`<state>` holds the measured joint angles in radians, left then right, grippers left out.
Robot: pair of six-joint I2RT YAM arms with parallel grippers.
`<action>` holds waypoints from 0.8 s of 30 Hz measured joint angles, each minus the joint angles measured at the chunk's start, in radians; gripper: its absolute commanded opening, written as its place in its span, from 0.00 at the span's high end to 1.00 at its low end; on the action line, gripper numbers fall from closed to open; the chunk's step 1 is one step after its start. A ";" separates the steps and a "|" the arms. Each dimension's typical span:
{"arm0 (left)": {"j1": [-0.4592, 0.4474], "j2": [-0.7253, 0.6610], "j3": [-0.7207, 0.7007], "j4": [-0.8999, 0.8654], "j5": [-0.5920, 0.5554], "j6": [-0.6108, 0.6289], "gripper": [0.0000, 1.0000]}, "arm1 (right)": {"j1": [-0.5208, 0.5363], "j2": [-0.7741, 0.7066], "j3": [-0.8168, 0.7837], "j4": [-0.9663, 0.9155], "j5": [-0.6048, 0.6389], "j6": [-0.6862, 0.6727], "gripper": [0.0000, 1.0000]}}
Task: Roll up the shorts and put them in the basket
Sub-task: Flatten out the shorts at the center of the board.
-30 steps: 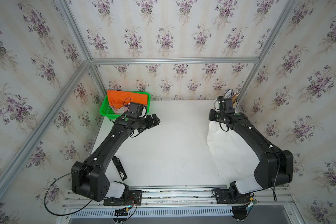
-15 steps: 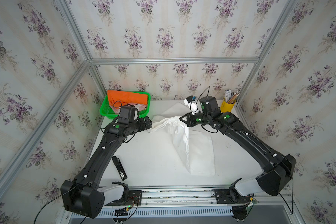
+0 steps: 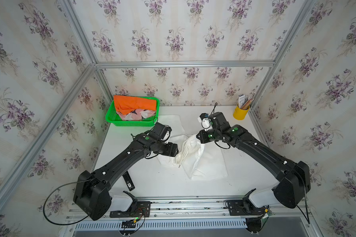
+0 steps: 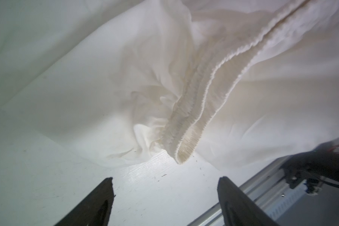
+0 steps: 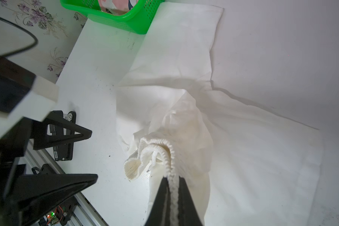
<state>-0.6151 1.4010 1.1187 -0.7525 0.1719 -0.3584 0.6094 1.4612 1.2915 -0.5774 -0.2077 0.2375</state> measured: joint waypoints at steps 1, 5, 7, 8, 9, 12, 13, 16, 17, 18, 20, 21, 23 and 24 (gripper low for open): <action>-0.028 0.020 0.005 -0.002 -0.035 0.011 0.08 | 0.000 0.000 0.008 -0.001 0.005 0.003 1.00; -0.119 0.117 0.014 0.002 -0.153 0.044 0.05 | 0.000 0.002 0.039 -0.003 0.005 0.006 1.00; -0.133 0.146 0.014 0.019 -0.171 0.055 0.05 | 0.000 0.007 0.053 -0.003 0.000 0.007 1.00; -0.142 0.158 0.011 0.034 -0.175 0.058 0.04 | 0.000 0.010 0.059 -0.005 -0.002 0.011 1.00; -0.151 0.166 0.008 0.048 -0.175 0.063 0.05 | -0.001 0.013 0.064 -0.005 -0.004 0.018 1.00; -0.171 0.198 0.004 0.094 -0.167 0.068 0.05 | -0.001 0.015 0.070 -0.011 -0.007 0.021 1.00; -0.172 0.210 0.003 0.106 -0.167 0.070 0.07 | -0.001 0.015 0.072 -0.013 -0.008 0.022 1.00; -0.171 0.252 0.000 0.149 -0.168 0.072 0.35 | -0.001 0.015 0.083 -0.015 -0.012 0.025 1.00; -0.171 0.267 0.000 0.159 -0.169 0.076 0.53 | -0.001 0.015 0.089 -0.018 -0.013 0.025 1.00; -0.171 0.281 0.003 0.165 -0.171 0.081 0.66 | -0.001 0.015 0.095 -0.019 -0.012 0.025 1.00; -0.172 0.286 0.007 0.164 -0.197 0.087 0.80 | -0.001 0.016 0.113 -0.027 -0.007 0.025 1.00; -0.172 0.274 0.006 0.161 -0.218 0.087 0.87 | -0.001 0.017 0.123 -0.028 0.002 0.025 1.00; -0.166 0.216 0.003 0.142 -0.271 0.089 0.92 | -0.001 0.017 0.138 -0.031 0.016 0.025 1.00; -0.162 0.177 0.001 0.134 -0.294 0.088 0.95 | -0.001 0.017 0.145 -0.031 0.022 0.025 1.00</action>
<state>-0.7769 1.5784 1.1194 -0.6186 -0.1223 -0.2703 0.6086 1.4780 1.4364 -0.6086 -0.1860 0.2623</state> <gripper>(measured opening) 0.080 0.101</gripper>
